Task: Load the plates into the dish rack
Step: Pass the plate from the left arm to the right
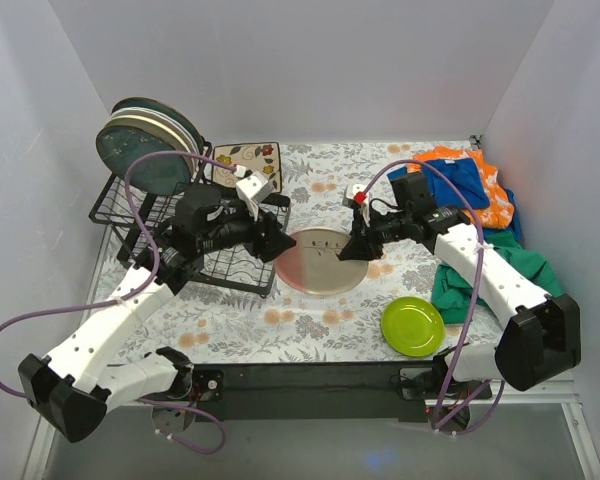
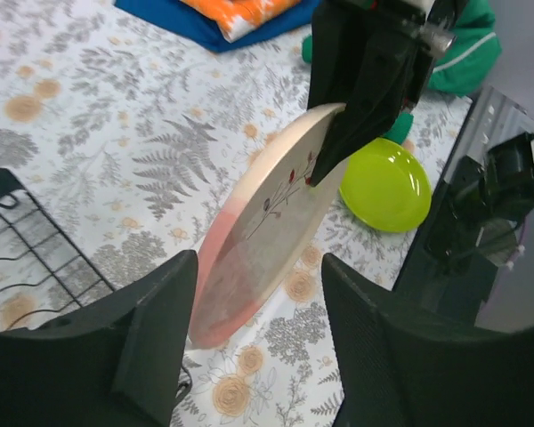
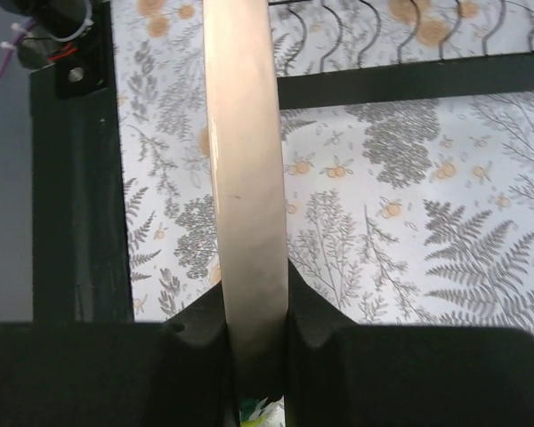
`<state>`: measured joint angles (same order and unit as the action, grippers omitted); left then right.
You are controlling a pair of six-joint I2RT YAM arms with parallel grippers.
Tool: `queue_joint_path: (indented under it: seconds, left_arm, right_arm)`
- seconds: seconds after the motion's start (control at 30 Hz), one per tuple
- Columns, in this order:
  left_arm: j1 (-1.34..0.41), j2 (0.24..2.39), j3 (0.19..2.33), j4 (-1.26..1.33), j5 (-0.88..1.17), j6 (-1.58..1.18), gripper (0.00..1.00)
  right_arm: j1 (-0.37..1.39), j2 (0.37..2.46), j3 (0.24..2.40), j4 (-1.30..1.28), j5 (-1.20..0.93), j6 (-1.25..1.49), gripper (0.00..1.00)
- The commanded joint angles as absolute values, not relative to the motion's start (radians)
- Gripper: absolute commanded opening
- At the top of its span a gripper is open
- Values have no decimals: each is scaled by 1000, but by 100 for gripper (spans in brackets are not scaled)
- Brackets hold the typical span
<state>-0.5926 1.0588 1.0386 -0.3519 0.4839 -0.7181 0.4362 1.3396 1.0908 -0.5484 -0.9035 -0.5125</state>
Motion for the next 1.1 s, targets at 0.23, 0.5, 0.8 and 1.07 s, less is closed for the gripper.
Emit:
queue_joint_path:
  seconds: [0.23, 0.5, 0.8, 1.07]
  left_arm:
    - [-591, 1017, 1477, -479, 75, -906, 76]
    - [-592, 1057, 1785, -492, 12, -968, 76]
    - [-592, 1013, 1799, -488, -34, -1019, 76]
    - [-592, 983, 1798, -480, -51, -1023, 76]
  right_arm:
    - [558, 1293, 1279, -318, -850, -257, 1]
    - [658, 1489, 1636, -178, -842, -45, 1]
    - [765, 1853, 2156, -66, -760, 199, 1]
    - [822, 2043, 2394, 93, -641, 359, 1]
